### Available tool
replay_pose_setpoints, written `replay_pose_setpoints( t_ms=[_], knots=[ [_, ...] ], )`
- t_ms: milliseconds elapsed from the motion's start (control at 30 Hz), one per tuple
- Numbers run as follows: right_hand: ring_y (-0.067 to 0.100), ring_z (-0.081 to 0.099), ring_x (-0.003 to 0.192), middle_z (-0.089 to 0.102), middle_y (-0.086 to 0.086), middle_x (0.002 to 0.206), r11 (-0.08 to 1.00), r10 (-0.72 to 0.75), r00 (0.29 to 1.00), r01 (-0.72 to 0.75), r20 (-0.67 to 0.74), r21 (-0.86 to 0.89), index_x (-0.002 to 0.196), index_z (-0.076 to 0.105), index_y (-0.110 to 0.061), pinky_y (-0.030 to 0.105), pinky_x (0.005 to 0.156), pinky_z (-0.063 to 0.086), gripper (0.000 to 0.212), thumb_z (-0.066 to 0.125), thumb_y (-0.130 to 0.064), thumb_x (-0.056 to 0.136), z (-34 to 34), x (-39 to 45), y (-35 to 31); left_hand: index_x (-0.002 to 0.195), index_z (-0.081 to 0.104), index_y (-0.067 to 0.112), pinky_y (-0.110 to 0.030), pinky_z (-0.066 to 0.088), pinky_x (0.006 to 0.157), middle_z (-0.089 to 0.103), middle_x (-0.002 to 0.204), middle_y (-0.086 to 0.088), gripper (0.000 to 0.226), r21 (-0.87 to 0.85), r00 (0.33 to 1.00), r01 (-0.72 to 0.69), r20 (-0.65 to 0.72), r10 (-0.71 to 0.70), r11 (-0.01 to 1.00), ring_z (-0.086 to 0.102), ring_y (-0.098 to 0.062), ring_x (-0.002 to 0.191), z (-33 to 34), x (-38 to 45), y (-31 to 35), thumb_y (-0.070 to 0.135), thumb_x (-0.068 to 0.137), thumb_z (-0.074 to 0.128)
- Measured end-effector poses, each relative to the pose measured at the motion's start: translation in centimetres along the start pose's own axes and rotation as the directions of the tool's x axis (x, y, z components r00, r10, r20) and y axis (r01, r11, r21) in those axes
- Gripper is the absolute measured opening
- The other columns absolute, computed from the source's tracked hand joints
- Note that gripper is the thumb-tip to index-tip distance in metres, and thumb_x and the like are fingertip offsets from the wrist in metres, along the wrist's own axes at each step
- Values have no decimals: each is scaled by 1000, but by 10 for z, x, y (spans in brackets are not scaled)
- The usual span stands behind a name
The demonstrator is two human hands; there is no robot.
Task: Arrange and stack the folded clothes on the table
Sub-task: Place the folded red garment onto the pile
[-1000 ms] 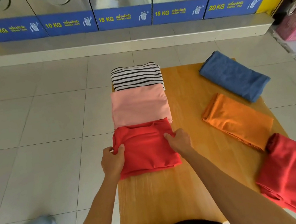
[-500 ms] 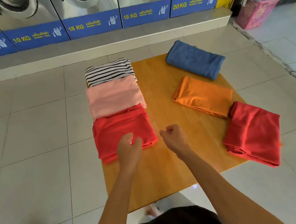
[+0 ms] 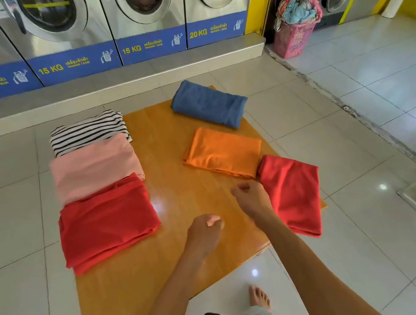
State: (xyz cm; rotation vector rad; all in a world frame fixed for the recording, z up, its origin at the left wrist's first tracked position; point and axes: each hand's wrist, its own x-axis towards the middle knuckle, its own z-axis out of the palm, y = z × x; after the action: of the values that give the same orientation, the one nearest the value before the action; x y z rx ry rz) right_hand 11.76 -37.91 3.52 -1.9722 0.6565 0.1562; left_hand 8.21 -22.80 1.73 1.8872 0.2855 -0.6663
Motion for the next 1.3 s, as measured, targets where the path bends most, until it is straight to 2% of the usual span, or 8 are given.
replay_pose_setpoints(
  t_ms=[167, 267, 333, 467, 633, 767, 1033, 1300],
  knots=[
    [21, 53, 70, 56, -3, 64, 976, 7, 1000, -12, -25, -218, 68, 55, -19, 35, 71, 48, 14, 56, -31, 75, -84, 50, 18, 87, 56, 19, -28, 44, 66, 58, 93, -6, 17, 23, 934, 140, 329, -140, 990, 56, -18, 79, 80, 14, 27, 35, 95, 54],
    [30, 61, 99, 68, 6, 96, 899, 9, 1000, -12, -7, -437, 95, 66, -20, 50, 97, 48, 26, 56, -35, 76, -124, 92, 27, 101, 53, 19, -26, 53, 75, 61, 96, -5, 25, 5, 906, 235, 362, -221, 972, 62, -17, 82, 127, 24, 32, 43, 97, 51],
    [33, 53, 123, 61, 11, 127, 827, -34, 999, 41, 23, -561, 126, 59, -14, 52, 105, 42, 48, 59, -38, 85, -143, 115, 26, 109, 54, 10, -26, 58, 66, 62, 86, -7, 38, -94, 927, 294, 272, -260, 951, 64, -16, 70, 153, 35, 32, 45, 94, 54],
    [34, 38, 140, 44, 9, 151, 703, -57, 981, 172, 186, -690, 149, 37, -15, 56, 110, 33, 73, 58, -53, 90, -158, 156, 33, 107, 56, 0, -24, 53, 42, 62, 79, -15, 46, -322, 941, 331, 45, -336, 887, 60, -19, 54, 177, 53, 45, 43, 90, 62],
    [40, 42, 133, 46, 17, 142, 658, 60, 977, 115, 204, -744, 141, 41, -12, 55, 109, 31, 95, 62, -77, 75, -166, 183, 59, 101, 68, 8, -30, 52, 69, 73, 96, -11, 40, -139, 935, 203, -267, -234, 969, 70, -28, 86, 179, 62, 55, 44, 84, 64],
    [35, 62, 113, 66, 12, 123, 773, 153, 953, 50, 262, -633, 128, 53, -6, 52, 102, 47, 119, 65, -93, 47, -174, 197, 66, 101, 69, 6, -31, 50, 78, 72, 101, -13, 41, -156, 892, 199, -380, -245, 968, 67, -31, 98, 167, 71, 66, 44, 87, 62],
    [26, 69, 98, 73, 5, 105, 981, 151, 927, -97, 343, -170, 114, 68, -14, 45, 93, 55, 80, 76, -71, 58, -161, 157, 97, 124, 57, 23, -39, 50, 96, 66, 115, 3, 52, -365, 905, 159, -318, -284, 917, 63, -21, 106, 156, 74, 45, 54, 84, 64],
    [24, 71, 101, 74, 5, 111, 965, 110, 887, -203, 449, 164, 123, 65, -17, 46, 92, 58, 55, 84, -41, 76, -145, 124, 87, 114, 64, 21, -29, 55, 78, 71, 106, 3, 44, -533, 933, 77, -260, -250, 842, 68, -15, 95, 113, 51, 19, 55, 86, 62]
  ],
)
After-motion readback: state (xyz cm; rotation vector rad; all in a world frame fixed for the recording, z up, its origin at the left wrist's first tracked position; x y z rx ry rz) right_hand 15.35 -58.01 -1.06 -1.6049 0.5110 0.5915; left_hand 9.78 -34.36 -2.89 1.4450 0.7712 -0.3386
